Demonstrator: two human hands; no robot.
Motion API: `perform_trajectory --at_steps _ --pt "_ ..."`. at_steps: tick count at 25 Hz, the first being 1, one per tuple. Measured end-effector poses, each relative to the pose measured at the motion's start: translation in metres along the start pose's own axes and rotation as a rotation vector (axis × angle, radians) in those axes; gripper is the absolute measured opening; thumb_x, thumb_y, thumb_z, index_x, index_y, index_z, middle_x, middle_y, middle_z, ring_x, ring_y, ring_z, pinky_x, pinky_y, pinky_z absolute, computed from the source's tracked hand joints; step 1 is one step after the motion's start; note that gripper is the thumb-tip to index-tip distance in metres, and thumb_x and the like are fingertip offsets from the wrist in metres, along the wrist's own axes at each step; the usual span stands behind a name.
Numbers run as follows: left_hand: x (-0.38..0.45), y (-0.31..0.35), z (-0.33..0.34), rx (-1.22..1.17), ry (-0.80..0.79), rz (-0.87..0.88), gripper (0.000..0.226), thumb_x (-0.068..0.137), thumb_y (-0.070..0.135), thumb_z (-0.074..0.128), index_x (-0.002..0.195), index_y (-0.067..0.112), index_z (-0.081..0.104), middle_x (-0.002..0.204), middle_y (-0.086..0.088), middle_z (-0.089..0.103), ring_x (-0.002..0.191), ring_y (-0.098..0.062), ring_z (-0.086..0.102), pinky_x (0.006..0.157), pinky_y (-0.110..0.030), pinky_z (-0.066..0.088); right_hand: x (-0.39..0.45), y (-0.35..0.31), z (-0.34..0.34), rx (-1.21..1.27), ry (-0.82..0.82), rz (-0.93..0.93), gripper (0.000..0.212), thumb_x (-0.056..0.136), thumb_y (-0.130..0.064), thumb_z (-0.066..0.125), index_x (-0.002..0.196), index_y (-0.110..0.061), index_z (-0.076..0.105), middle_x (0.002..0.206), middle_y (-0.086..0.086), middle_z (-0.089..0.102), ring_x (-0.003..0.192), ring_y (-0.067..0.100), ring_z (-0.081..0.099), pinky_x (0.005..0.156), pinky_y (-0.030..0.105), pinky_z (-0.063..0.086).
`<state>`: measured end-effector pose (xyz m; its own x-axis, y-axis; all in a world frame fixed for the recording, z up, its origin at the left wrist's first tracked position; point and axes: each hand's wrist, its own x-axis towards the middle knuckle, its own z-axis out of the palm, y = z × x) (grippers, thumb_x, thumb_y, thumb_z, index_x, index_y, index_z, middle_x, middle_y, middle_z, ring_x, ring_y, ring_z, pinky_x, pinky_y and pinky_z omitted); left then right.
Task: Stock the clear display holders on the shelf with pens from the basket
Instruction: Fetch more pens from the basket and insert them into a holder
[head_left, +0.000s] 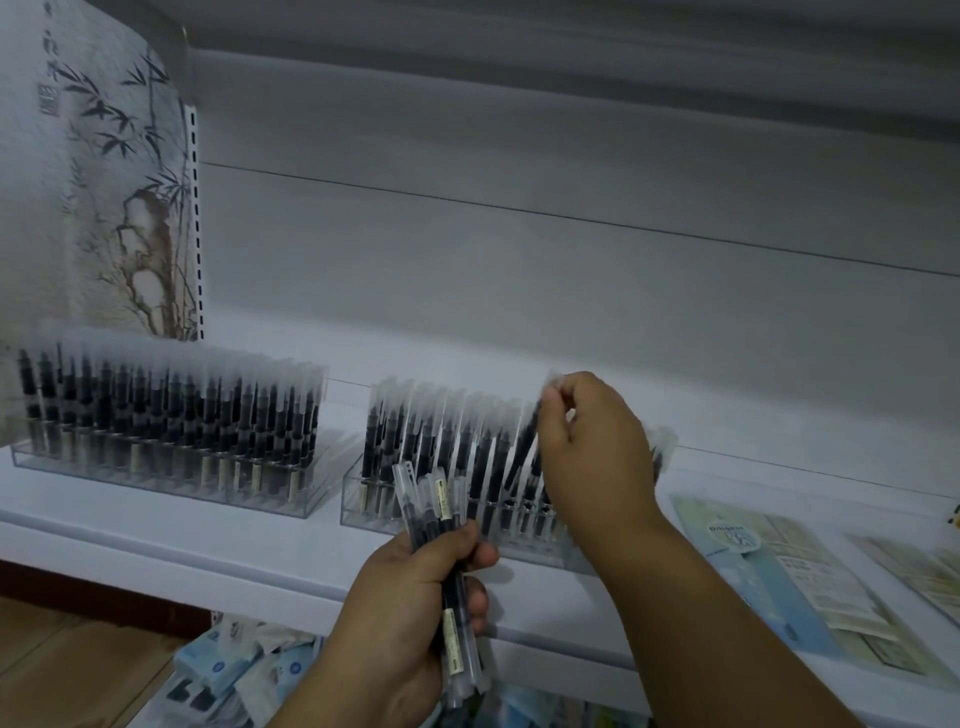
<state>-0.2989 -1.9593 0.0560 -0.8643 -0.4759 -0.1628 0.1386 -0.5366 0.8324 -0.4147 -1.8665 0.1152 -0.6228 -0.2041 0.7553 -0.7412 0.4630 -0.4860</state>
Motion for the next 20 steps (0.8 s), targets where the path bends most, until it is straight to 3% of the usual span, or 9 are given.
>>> perform_trajectory --at_steps 3,6,9,10,12,15,16,18,20 --pt "-0.001 -0.001 0.001 -0.014 0.005 -0.008 0.018 0.091 0.007 0.063 0.103 -0.005 0.059 0.069 -0.014 0.067 0.041 -0.019 0.045 0.038 -0.027 0.038 0.006 -0.003 -0.003 -0.135 -0.076 -0.034 0.027 0.102 -0.029 0.041 0.082 -0.015 0.053 0.078 -0.005 0.052 0.069 0.011 0.048 0.057 0.025 0.036" --pt "-0.004 -0.001 0.003 -0.023 -0.012 -0.006 0.019 0.09 0.007 0.063 0.105 -0.004 0.059 0.069 -0.013 0.067 0.04 -0.019 0.044 0.039 -0.026 0.037 -0.006 0.005 0.004 -0.225 -0.301 0.053 0.03 0.102 -0.031 0.039 0.08 -0.015 0.051 0.072 -0.001 0.054 0.066 0.018 0.052 0.056 0.03 0.04" --pt "-0.003 -0.001 0.002 -0.019 -0.009 -0.006 0.018 0.09 0.008 0.064 0.104 -0.003 0.06 0.07 -0.013 0.068 0.04 -0.018 0.045 0.039 -0.026 0.037 -0.016 0.008 0.003 -0.141 -0.236 0.18 0.032 0.098 -0.044 0.048 0.078 -0.02 0.053 0.07 -0.004 0.058 0.065 0.015 0.057 0.059 0.031 0.046" --pt "-0.003 -0.001 0.003 -0.015 -0.009 -0.005 0.017 0.09 0.008 0.064 0.104 -0.003 0.06 0.07 -0.013 0.069 0.04 -0.018 0.045 0.04 -0.026 0.037 -0.019 0.006 0.0 -0.09 -0.227 0.21 0.032 0.097 -0.048 0.05 0.079 -0.022 0.055 0.072 -0.006 0.059 0.066 0.011 0.057 0.06 0.031 0.046" --pt "-0.003 -0.002 0.005 -0.007 -0.022 0.003 0.016 0.09 0.008 0.063 0.102 -0.003 0.061 0.071 -0.014 0.069 0.041 -0.018 0.046 0.039 -0.025 0.038 -0.022 -0.002 -0.005 0.144 -0.402 0.307 0.035 0.094 -0.05 0.054 0.079 -0.021 0.062 0.072 -0.007 0.061 0.061 0.006 0.055 0.061 0.028 0.045" --pt "-0.006 -0.004 0.012 -0.001 -0.061 -0.007 0.015 0.091 0.009 0.062 0.101 -0.002 0.062 0.074 -0.017 0.07 0.042 -0.019 0.048 0.039 -0.025 0.039 -0.028 -0.013 -0.01 0.445 -0.689 0.445 0.029 0.095 -0.032 0.062 0.08 -0.008 0.069 0.063 -0.002 0.066 0.044 0.002 0.051 0.052 0.022 0.046" --pt "-0.007 -0.004 0.014 -0.01 -0.073 -0.023 0.017 0.092 0.011 0.06 0.103 -0.002 0.063 0.076 -0.017 0.071 0.043 -0.02 0.05 0.039 -0.025 0.04 -0.027 -0.013 -0.012 0.482 -0.67 0.48 0.025 0.096 -0.026 0.061 0.084 -0.005 0.069 0.056 -0.006 0.062 0.042 0.001 0.049 0.048 0.019 0.044" --pt "-0.005 -0.006 0.012 -0.048 -0.073 -0.053 0.02 0.094 0.013 0.058 0.105 -0.003 0.063 0.079 -0.018 0.072 0.045 -0.021 0.054 0.038 -0.025 0.041 -0.018 -0.009 -0.019 0.524 -0.463 0.549 0.018 0.097 -0.024 0.059 0.09 -0.011 0.07 0.05 -0.015 0.055 0.047 0.002 0.047 0.049 0.019 0.039" --pt "-0.002 -0.006 0.009 -0.078 -0.045 -0.065 0.02 0.093 0.014 0.059 0.107 -0.002 0.061 0.078 -0.018 0.073 0.044 -0.021 0.054 0.038 -0.026 0.043 -0.006 0.0 -0.028 0.5 -0.143 0.522 0.017 0.098 -0.026 0.057 0.093 -0.02 0.071 0.067 -0.016 0.06 0.061 0.004 0.053 0.059 0.023 0.043"
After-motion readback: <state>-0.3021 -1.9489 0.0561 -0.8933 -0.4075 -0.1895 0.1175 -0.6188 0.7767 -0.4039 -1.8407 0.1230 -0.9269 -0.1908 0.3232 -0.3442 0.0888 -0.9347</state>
